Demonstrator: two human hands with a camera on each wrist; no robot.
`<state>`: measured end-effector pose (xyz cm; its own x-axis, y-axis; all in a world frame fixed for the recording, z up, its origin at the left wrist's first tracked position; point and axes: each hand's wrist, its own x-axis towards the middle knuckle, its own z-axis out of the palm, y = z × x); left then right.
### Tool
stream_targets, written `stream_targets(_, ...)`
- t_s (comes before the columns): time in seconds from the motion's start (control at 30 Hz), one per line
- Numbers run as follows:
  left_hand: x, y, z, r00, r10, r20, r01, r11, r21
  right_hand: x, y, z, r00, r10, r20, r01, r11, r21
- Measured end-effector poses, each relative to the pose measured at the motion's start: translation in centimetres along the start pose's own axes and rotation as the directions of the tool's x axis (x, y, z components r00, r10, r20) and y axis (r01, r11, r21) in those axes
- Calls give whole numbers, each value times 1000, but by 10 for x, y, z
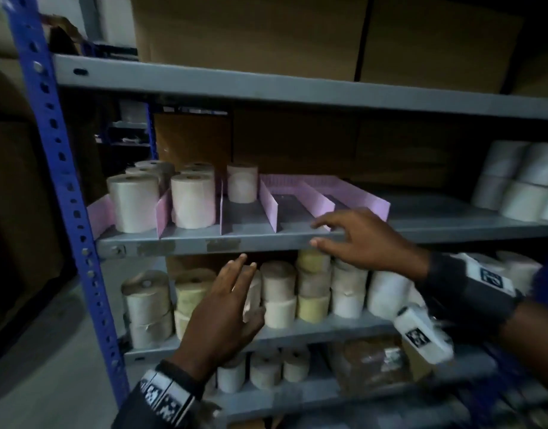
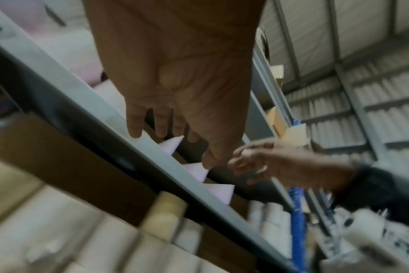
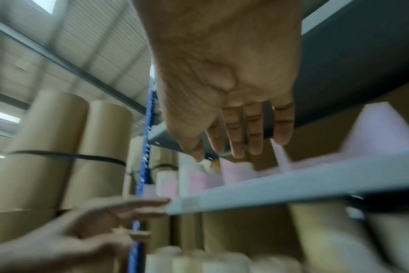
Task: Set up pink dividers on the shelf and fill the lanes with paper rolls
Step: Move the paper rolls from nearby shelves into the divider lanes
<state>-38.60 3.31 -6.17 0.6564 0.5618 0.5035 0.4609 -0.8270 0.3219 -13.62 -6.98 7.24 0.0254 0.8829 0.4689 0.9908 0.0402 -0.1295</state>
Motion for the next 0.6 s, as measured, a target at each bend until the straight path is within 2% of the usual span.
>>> stream_targets(0.13,-33,52,8,1000,-11,-16,9,994,-113,-69,15,2,994,103,25,-103,995,-12)
stream_targets(0.27,-35,92,13,999,48,-8,-49,983,-177,-116,42,-3,976,217,-7,-218,976,-29)
stream_targets(0.47,4,149,31,985,165,-42,-170,948,-268,-174,102,-28,937,346,-54,-348,937,-27)
stream_targets(0.6,47,205,63,968,230,-98,-249,906,-341,-208,160,-57,904,410,-125,-418,908,-46)
